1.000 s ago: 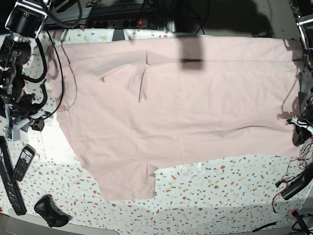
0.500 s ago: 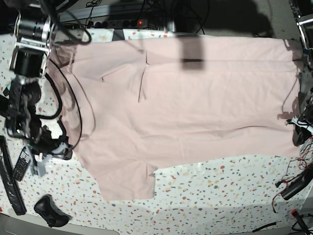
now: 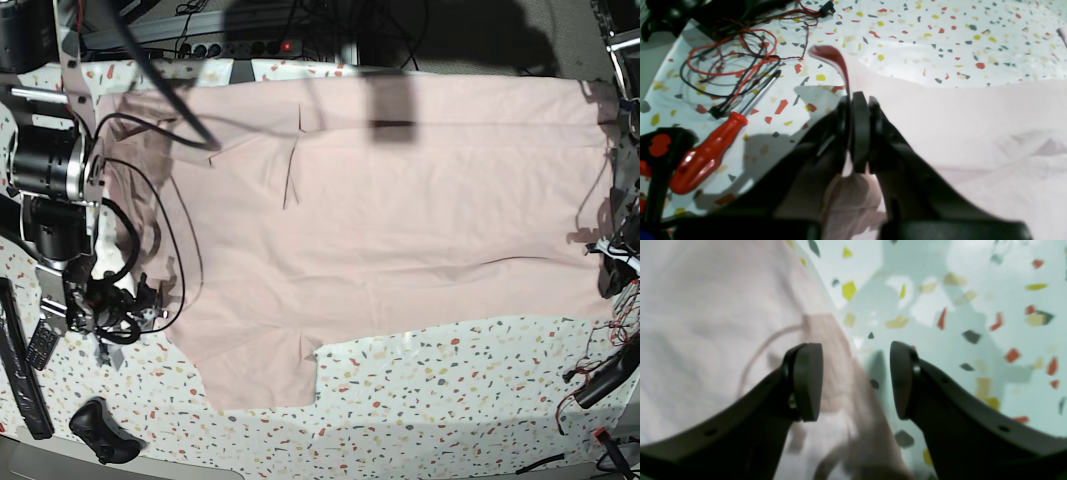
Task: Fold the T-shirt properly
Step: 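Fold the held side edge inward across the body with the right gripper, then open the right gripper and move it back along the shirt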
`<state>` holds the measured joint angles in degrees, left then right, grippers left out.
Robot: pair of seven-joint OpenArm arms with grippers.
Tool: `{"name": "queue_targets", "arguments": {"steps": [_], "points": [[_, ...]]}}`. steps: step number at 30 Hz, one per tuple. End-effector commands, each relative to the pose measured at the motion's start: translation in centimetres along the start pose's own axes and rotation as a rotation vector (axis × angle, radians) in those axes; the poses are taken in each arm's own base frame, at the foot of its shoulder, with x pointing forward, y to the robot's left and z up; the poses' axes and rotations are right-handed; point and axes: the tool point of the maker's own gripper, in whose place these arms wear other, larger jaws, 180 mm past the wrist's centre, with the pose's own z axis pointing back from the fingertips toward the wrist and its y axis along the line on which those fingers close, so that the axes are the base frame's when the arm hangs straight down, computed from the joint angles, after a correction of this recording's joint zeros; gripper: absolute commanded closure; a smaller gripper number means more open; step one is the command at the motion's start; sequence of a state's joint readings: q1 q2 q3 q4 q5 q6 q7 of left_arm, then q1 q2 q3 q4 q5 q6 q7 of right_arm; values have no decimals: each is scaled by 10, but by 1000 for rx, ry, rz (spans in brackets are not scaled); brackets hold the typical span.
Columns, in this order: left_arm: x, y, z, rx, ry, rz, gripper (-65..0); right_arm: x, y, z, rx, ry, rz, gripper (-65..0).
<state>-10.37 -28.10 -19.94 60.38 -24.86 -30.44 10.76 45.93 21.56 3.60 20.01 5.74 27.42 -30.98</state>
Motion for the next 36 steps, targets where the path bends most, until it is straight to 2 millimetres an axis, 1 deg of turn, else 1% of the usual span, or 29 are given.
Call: {"name": "queue_targets", "arguments": {"steps": [1, 6, 7, 12, 17, 20, 26, 29, 31, 33, 36], "points": [[27, 5, 1, 1, -69, -18, 0, 32, -2, 9, -17, -79, -5, -312], [26, 5, 1, 1, -69, -18, 0, 25, 3, 4, -38, -47, 26, -311], [26, 5, 1, 1, -68, -18, 0, 23, 4, 3, -35, -41, 26, -302], [24, 5, 2, 2, -62, -18, 0, 13, 12, -2, -23, -14, 29, -205], [22, 5, 2, 2, -57, -17, 0, -7, 11, -7, -24, 35, 28, -66], [18, 5, 4, 2, -49, -17, 0, -14, 10, -9, -28, 43, 34, -1], [14, 5, 5, 3, -41, -16, 0, -1, 11, -5, -28, 10, 49, 0], [12, 5, 5, 3, -38, -15, 0, 12, 25, 0, 43, -38, 120, 0], [11, 5, 6, 3, -36, -15, 0, 17, 29, 3, 60, -68, 131, 0], [10, 5, 6, 3, -31, -16, 0, 15, 34, 5, 68, -98, 141, 0], [7, 5, 6, 4, -18, -16, 0, 3, 40, 10, 65, -140, 192, 0]]}}
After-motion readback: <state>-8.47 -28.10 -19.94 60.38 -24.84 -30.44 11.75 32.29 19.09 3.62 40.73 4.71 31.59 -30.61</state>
